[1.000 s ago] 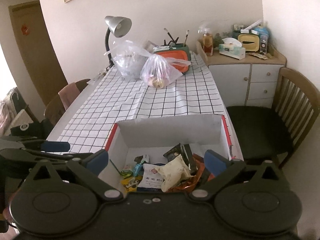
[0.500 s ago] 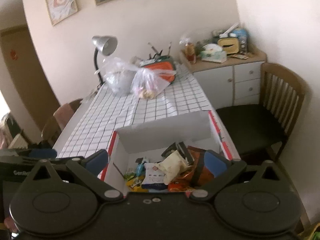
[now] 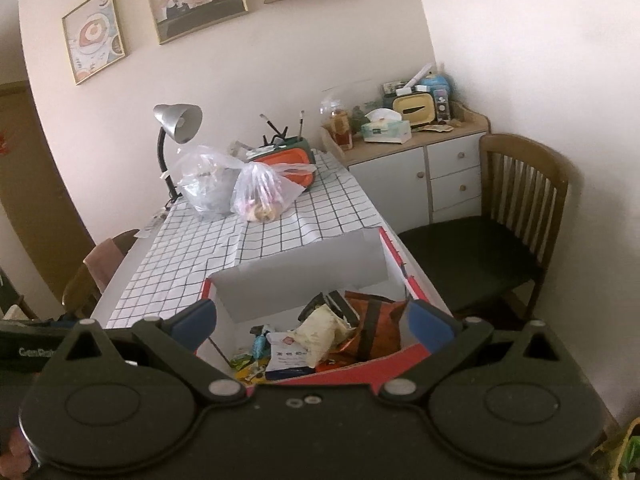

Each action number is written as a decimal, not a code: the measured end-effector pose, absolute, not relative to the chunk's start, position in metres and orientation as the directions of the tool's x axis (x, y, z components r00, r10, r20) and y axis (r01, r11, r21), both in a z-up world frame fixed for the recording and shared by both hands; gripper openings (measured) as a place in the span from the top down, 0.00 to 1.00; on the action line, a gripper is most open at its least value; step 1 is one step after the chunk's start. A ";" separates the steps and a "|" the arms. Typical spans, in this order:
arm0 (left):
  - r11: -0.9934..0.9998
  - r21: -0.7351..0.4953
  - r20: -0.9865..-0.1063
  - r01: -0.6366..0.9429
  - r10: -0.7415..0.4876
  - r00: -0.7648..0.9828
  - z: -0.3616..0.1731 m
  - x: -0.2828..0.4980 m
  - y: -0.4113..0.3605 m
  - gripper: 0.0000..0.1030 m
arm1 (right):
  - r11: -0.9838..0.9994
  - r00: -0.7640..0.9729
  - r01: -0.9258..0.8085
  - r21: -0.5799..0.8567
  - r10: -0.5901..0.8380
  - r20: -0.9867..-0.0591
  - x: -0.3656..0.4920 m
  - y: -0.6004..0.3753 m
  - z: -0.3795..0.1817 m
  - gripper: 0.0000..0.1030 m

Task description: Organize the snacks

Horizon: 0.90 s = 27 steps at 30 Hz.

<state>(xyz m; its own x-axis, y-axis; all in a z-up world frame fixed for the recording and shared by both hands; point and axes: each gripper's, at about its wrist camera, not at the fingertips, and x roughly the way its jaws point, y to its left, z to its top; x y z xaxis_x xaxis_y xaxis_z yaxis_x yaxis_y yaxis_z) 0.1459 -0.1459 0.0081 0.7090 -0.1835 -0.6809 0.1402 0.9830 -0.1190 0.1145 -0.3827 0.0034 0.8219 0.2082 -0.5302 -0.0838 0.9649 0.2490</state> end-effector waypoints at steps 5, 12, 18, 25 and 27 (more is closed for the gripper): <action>0.985 -0.124 -0.679 0.119 -0.172 0.714 0.008 0.141 -0.148 0.01 | 0.967 0.831 -0.065 0.247 0.190 -0.523 0.108 -0.383 0.001 0.00; 0.990 -0.112 -0.680 0.091 -0.143 0.719 0.009 0.139 -0.149 0.01 | 0.970 0.839 -0.067 0.233 0.181 -0.514 0.108 -0.381 0.002 0.00; 0.990 -0.111 -0.679 0.084 -0.137 0.721 0.010 0.137 -0.149 0.01 | 0.970 0.840 -0.093 0.227 0.199 -0.505 0.106 -0.378 0.004 0.00; 0.991 -0.104 -0.673 0.082 -0.131 0.728 0.012 0.136 -0.151 0.01 | 0.968 0.835 -0.086 0.237 0.200 -0.513 0.108 -0.378 0.005 0.00; 0.991 -0.102 -0.672 0.082 -0.129 0.729 0.013 0.135 -0.151 0.01 | 0.968 0.835 -0.086 0.237 0.199 -0.513 0.108 -0.379 0.005 0.00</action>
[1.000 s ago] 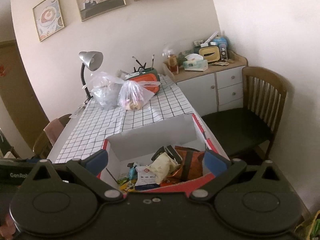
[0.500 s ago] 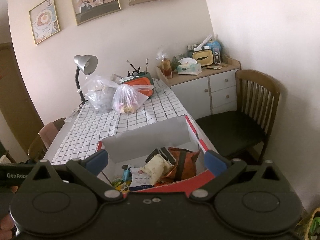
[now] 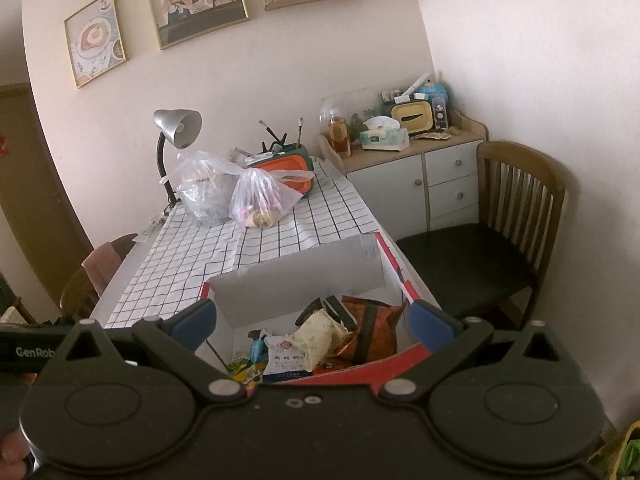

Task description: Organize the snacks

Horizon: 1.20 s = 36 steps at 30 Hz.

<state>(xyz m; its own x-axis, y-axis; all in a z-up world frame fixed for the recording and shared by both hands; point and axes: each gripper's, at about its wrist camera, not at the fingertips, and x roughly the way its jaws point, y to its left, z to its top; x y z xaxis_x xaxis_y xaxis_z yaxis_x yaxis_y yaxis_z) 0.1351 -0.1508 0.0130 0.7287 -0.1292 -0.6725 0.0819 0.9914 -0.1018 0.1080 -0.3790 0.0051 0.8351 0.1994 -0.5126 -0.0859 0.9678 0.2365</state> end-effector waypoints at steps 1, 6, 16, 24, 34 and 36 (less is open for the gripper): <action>0.991 -0.102 -0.673 0.081 -0.129 0.729 0.013 0.135 -0.151 0.01 | 0.968 0.835 -0.085 0.236 0.198 -0.514 0.108 -0.379 0.005 0.00; 0.991 -0.100 -0.673 0.084 -0.130 0.728 0.013 0.135 -0.151 0.01 | 0.969 0.832 -0.080 0.235 0.195 -0.519 0.110 -0.380 0.005 0.00; 0.991 -0.101 -0.673 0.086 -0.132 0.728 0.013 0.135 -0.152 0.01 | 0.969 0.828 -0.071 0.238 0.191 -0.528 0.110 -0.379 0.001 0.00; 0.991 -0.102 -0.671 0.084 -0.131 0.730 0.012 0.134 -0.152 0.01 | 0.969 0.827 -0.068 0.238 0.188 -0.530 0.110 -0.379 0.000 0.00; 0.991 -0.103 -0.669 0.089 -0.135 0.731 0.012 0.133 -0.150 0.01 | 0.969 0.825 -0.050 0.240 0.176 -0.537 0.107 -0.376 -0.001 0.00; 0.990 -0.105 -0.667 0.090 -0.137 0.732 0.012 0.133 -0.150 0.01 | 0.969 0.824 -0.049 0.241 0.175 -0.539 0.107 -0.375 -0.001 0.00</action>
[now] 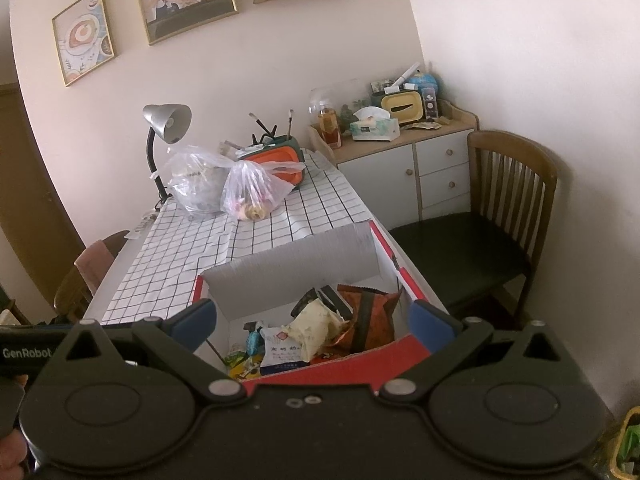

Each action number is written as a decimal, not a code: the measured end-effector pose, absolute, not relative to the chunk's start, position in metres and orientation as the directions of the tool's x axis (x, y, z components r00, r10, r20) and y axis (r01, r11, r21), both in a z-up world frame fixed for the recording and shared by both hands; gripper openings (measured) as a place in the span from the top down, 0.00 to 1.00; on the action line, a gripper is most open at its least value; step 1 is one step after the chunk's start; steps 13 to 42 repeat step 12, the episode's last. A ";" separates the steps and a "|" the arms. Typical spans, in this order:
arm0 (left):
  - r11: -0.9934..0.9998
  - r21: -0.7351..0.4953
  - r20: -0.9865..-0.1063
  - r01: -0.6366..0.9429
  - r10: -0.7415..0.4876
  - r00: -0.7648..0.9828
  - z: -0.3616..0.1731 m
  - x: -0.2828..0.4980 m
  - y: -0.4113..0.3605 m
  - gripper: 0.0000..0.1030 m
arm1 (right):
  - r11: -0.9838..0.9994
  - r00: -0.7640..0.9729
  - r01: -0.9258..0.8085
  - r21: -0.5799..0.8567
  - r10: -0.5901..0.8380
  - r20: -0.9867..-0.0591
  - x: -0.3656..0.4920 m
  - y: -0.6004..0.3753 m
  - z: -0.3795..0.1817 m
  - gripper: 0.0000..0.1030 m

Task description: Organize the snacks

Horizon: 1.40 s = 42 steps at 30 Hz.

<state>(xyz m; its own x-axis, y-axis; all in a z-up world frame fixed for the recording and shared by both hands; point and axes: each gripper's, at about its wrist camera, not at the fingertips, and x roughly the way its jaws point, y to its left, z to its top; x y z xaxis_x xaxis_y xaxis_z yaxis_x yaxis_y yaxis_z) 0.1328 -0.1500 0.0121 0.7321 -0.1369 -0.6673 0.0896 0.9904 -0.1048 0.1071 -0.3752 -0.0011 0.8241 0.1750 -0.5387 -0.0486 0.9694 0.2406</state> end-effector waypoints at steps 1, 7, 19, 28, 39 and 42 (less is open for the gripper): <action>0.990 -0.105 -0.668 0.090 -0.137 0.732 0.012 0.133 -0.150 0.01 | 0.970 0.824 -0.048 0.240 0.175 -0.540 0.107 -0.375 -0.001 0.00; 0.989 -0.106 -0.669 0.100 -0.145 0.729 0.012 0.132 -0.149 0.01 | 0.971 0.821 -0.042 0.237 0.169 -0.546 0.106 -0.371 -0.001 0.00; 0.989 -0.109 -0.670 0.098 -0.146 0.728 0.011 0.133 -0.150 0.01 | 0.971 0.819 -0.027 0.238 0.158 -0.552 0.102 -0.368 -0.003 0.00; 0.989 -0.109 -0.670 0.098 -0.146 0.728 0.011 0.133 -0.150 0.01 | 0.971 0.819 -0.027 0.238 0.158 -0.552 0.102 -0.368 -0.003 0.00; 0.989 -0.109 -0.670 0.098 -0.146 0.728 0.011 0.133 -0.150 0.01 | 0.971 0.819 -0.027 0.238 0.158 -0.552 0.102 -0.368 -0.003 0.00; 0.989 -0.109 -0.670 0.098 -0.146 0.728 0.011 0.133 -0.150 0.01 | 0.971 0.819 -0.027 0.238 0.158 -0.552 0.102 -0.368 -0.003 0.00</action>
